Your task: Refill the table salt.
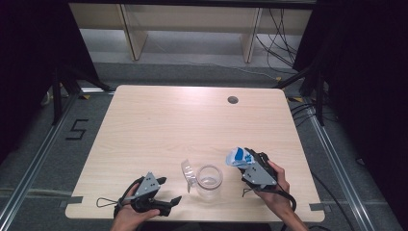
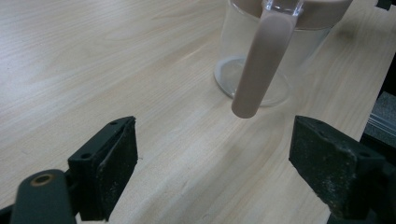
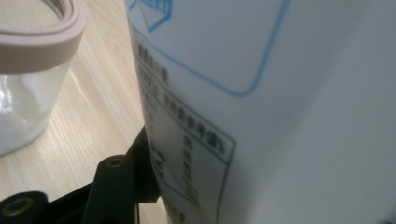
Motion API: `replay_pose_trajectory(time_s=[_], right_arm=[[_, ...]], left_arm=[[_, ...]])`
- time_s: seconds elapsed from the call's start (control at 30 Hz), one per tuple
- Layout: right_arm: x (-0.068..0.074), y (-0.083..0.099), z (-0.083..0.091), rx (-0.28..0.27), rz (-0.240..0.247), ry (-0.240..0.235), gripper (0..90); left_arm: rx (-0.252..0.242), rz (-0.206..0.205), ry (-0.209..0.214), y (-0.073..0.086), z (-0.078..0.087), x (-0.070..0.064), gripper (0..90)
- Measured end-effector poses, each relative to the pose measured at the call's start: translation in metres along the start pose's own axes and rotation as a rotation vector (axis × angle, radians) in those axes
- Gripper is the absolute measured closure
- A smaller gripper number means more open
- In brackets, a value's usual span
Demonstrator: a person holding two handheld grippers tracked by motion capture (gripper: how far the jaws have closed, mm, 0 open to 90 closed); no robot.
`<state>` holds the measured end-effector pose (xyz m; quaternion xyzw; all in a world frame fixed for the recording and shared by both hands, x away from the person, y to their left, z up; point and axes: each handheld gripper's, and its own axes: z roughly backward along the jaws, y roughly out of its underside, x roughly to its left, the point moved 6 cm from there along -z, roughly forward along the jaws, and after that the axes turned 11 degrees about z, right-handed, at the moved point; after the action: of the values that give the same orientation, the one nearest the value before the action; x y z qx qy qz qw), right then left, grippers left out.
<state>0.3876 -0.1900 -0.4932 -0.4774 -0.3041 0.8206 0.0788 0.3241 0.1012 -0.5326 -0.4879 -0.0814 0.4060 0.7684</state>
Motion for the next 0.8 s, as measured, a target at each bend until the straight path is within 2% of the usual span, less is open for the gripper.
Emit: replay_pose_trajectory(time_s=[0.03, 0.07, 0.17, 0.23, 0.3, 0.33, 0.37, 0.4, 0.43, 0.47, 0.5, 0.57, 0.6, 0.67, 0.73, 0.8], right_arm=[[-0.0006, -0.0005, -0.0001, -0.002, 0.024, 0.007, 45.2], [0.0015, -0.0009, 0.0001, 0.002, 0.011, 0.003, 45.2], [0.0017, -0.0018, -0.0007, 0.005, 0.051, 0.005, 45.3], [0.0035, -0.0023, -0.0007, 0.013, 0.066, 0.015, 45.4], [0.0039, -0.0035, -0.0011, 0.009, 0.088, 0.012, 45.4], [0.0055, -0.0034, -0.0012, 0.017, 0.076, 0.012, 45.4], [0.0060, -0.0034, -0.0017, 0.022, 0.097, 0.005, 45.4], [0.0065, -0.0034, -0.0019, 0.026, 0.100, 0.016, 45.4], [0.0085, -0.0035, -0.0020, 0.030, 0.091, 0.006, 45.4], [0.0085, -0.0036, -0.0023, 0.032, 0.101, 0.009, 45.4], [0.0071, -0.0041, -0.0025, 0.029, 0.133, 0.019, 45.4], [0.0083, -0.0042, -0.0021, 0.038, 0.135, 0.025, 45.6], [0.0074, -0.0048, -0.0028, 0.034, 0.155, 0.024, 45.6], [0.0090, -0.0047, -0.0026, 0.041, 0.146, 0.025, 45.6], [0.0089, -0.0043, -0.0030, 0.052, 0.164, 0.047, 45.7], [0.0093, -0.0036, -0.0032, 0.058, 0.165, 0.042, 45.6]], left_arm=[[0.006, -0.003, 0.003, 0.0007, 0.0002, 0.0001, 15.1], [0.008, -0.004, -0.001, 0.0008, 0.0004, 0.0003, 15.1], [-0.005, -0.004, 0.008, -0.0005, -0.0009, 0.0000, 15.1], [0.009, -0.008, 0.004, 0.0007, -0.0001, -0.0001, 15.2], [0.001, -0.009, 0.010, 0.0000, -0.0009, -0.0001, 15.2], [-0.001, -0.007, 0.009, -0.0004, -0.0010, -0.0001, 15.2], [-0.001, -0.004, 0.008, -0.0001, -0.0008, -0.0004, 15.2], [0.003, -0.007, 0.007, 0.0003, -0.0005, -0.0003, 15.2], [0.010, -0.015, 0.009, 0.0005, -0.0004, 0.0001, 15.2], [0.004, -0.013, 0.011, 0.0001, -0.0008, 0.0001, 15.2], [0.001, -0.010, 0.011, -0.0004, -0.0011, 0.0001, 15.2], [0.000, -0.004, 0.008, -0.0002, -0.0010, -0.0003, 15.2], [0.004, -0.012, 0.011, 0.0001, -0.0009, -0.0001, 15.2], [0.007, -0.013, 0.011, 0.0005, -0.0011, -0.0001, 15.2], [0.001, -0.006, 0.012, -0.0003, -0.0015, -0.0007, 15.2], [0.007, -0.009, 0.010, 0.0005, -0.0010, -0.0008, 15.2]])
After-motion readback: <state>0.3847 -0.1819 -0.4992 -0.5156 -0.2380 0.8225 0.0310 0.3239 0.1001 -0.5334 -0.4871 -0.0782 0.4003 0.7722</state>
